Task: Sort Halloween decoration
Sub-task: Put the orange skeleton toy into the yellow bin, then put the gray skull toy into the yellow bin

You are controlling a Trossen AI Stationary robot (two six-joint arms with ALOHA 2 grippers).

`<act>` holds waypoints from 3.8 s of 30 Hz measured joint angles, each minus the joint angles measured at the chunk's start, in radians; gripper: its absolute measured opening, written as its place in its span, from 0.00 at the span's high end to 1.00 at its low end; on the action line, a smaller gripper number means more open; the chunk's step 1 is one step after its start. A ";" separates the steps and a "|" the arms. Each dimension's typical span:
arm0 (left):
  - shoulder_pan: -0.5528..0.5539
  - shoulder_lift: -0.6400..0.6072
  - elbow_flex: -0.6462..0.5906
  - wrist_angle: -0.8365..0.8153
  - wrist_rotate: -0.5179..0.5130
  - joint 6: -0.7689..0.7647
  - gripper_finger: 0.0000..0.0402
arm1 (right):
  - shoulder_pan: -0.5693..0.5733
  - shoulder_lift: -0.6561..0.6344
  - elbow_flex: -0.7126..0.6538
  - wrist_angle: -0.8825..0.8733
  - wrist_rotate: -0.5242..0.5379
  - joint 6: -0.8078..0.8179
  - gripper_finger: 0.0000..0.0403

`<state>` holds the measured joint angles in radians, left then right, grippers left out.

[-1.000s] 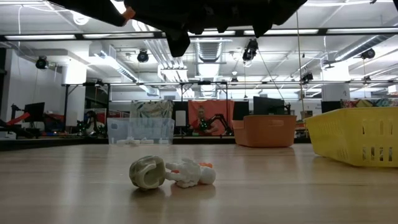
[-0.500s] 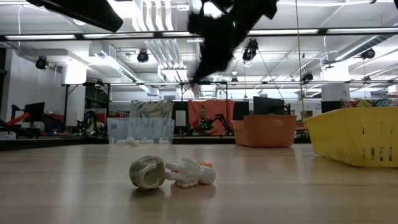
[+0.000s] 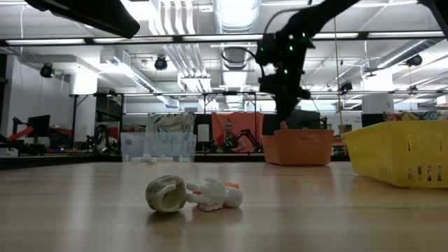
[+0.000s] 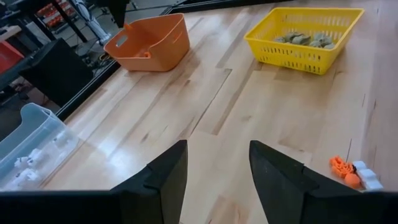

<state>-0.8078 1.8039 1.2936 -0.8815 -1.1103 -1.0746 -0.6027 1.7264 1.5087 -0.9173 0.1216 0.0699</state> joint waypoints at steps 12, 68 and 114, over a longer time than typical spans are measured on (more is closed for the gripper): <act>0.001 0.043 0.000 0.022 0.001 -0.020 0.61 | -0.101 0.010 -0.070 0.068 -0.051 -0.019 0.97; 0.024 0.044 0.000 0.033 -0.002 -0.030 0.61 | 0.021 -0.232 -0.020 0.066 -0.076 0.080 0.68; 0.056 0.044 0.000 0.217 0.139 0.165 0.61 | 0.866 -0.378 -0.429 0.700 0.116 0.065 0.68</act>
<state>-0.7522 1.8481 1.2938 -0.6644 -0.9716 -0.9094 0.2638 1.3479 1.0797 -0.2169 0.2375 0.1353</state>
